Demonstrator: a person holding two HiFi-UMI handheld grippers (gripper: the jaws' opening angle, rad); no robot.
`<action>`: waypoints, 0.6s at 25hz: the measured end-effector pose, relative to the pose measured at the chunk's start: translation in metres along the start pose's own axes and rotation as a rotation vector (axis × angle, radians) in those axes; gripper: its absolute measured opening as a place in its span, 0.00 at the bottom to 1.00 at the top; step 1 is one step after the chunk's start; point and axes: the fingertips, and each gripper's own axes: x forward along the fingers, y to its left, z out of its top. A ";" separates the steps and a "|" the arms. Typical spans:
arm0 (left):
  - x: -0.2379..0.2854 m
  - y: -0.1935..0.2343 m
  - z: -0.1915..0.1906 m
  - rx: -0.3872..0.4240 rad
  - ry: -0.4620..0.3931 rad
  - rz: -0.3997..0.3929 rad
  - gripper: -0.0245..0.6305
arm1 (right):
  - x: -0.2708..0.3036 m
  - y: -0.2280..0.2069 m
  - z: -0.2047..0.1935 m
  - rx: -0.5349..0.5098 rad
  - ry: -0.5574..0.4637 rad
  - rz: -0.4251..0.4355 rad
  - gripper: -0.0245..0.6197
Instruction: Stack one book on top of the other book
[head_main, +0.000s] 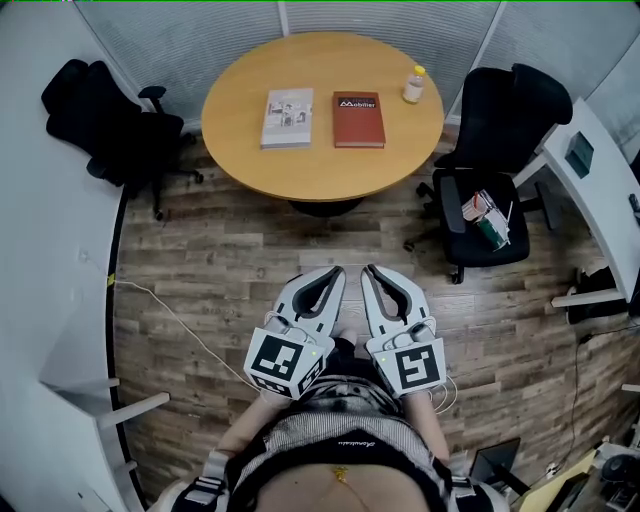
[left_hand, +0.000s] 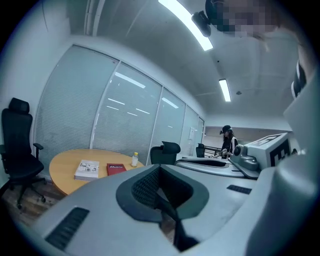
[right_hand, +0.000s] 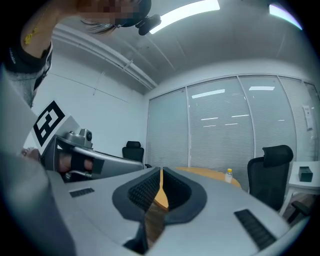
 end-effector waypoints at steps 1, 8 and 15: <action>0.001 0.002 0.000 -0.004 0.000 -0.002 0.07 | 0.002 0.000 0.001 0.002 -0.003 -0.001 0.09; 0.022 0.023 0.003 -0.008 0.009 -0.020 0.07 | 0.027 -0.010 0.000 0.013 -0.003 -0.024 0.09; 0.067 0.070 0.021 -0.004 0.009 -0.086 0.07 | 0.083 -0.035 0.003 0.005 -0.001 -0.075 0.09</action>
